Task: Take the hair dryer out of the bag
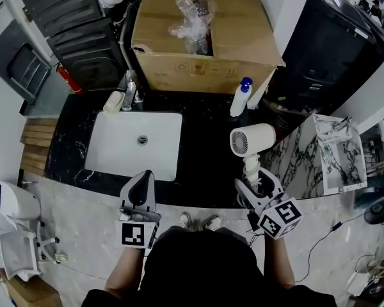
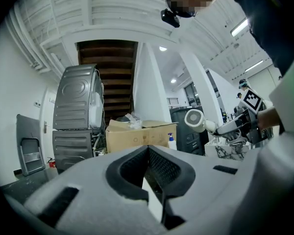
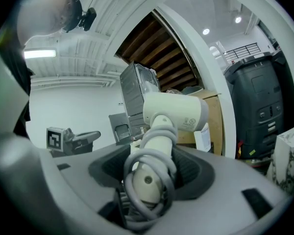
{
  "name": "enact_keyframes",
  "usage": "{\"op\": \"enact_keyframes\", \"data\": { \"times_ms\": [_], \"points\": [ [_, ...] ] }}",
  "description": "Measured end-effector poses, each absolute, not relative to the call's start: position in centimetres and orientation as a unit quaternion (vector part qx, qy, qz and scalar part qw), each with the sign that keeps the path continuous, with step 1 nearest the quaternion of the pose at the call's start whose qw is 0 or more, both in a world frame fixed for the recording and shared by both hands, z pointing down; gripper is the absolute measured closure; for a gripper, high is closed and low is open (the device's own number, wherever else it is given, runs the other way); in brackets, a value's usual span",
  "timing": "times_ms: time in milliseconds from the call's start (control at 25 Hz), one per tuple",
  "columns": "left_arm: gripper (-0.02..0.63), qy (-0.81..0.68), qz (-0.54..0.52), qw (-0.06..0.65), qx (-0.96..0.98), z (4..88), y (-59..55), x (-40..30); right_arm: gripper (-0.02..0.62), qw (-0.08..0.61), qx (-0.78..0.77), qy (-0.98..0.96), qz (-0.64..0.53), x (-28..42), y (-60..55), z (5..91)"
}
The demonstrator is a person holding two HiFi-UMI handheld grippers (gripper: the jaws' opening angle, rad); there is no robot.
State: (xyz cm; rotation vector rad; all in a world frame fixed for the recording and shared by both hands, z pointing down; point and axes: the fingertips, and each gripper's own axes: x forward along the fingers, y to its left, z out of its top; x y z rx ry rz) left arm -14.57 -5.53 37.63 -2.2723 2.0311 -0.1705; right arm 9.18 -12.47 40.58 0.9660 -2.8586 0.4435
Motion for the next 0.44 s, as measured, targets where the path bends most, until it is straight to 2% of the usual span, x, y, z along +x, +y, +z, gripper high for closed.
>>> {"op": "enact_keyframes", "data": {
  "times_ms": [440],
  "points": [
    [0.586,0.664,-0.056,0.040,-0.744,38.05,-6.35,-14.12,0.337,0.048,0.306,-0.940,0.141,8.69,-12.92,40.56]
  ]
}}
